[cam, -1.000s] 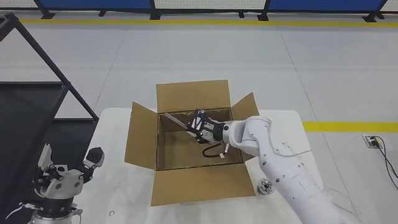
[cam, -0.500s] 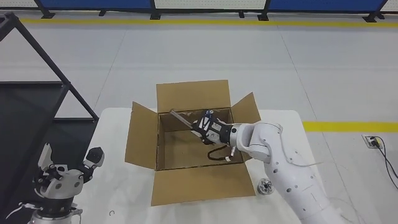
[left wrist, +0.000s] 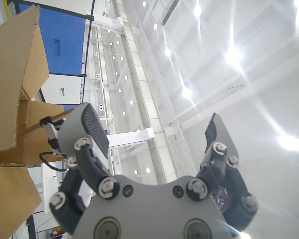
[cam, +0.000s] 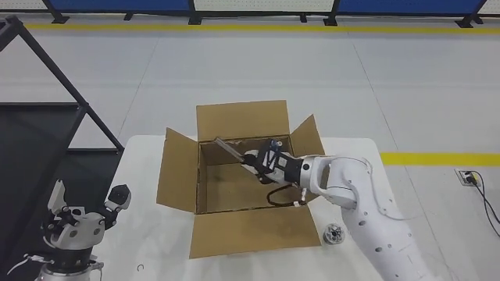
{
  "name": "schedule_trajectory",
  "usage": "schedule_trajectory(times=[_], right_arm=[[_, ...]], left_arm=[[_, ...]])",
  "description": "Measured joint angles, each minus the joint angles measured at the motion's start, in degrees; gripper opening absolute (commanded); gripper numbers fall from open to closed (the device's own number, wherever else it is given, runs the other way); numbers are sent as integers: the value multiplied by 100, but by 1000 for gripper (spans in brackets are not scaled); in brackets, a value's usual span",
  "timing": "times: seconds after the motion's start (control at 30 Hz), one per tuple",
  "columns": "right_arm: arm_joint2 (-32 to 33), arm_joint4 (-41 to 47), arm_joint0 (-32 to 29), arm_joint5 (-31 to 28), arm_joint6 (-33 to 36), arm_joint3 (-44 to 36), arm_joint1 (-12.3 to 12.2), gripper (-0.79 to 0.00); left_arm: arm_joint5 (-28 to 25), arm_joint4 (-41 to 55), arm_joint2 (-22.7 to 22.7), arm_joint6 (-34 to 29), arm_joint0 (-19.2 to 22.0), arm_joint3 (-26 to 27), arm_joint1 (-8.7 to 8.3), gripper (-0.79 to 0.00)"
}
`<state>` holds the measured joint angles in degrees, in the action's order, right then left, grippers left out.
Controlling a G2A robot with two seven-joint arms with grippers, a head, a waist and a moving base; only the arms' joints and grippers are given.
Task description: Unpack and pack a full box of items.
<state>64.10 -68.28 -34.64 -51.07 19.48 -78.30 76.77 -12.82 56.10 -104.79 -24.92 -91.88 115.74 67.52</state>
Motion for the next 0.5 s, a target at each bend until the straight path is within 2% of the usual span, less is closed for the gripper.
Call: schedule_trajectory(times=[0.17, 0.3, 0.5], right_arm=[[964, 433, -901, -693, 61, -1306, -297, -785], [1683, 1093, -1830, -694, 92, -2484, -616, -785], [2709, 2121, -3106, -693, -17, -3462, -1193, -785]], left_arm=[[0, 0, 0, 0, 0, 0, 0, 0], [0, 0, 0, 0, 0, 0, 0, 0], [0, 0, 0, 0, 0, 0, 0, 0]])
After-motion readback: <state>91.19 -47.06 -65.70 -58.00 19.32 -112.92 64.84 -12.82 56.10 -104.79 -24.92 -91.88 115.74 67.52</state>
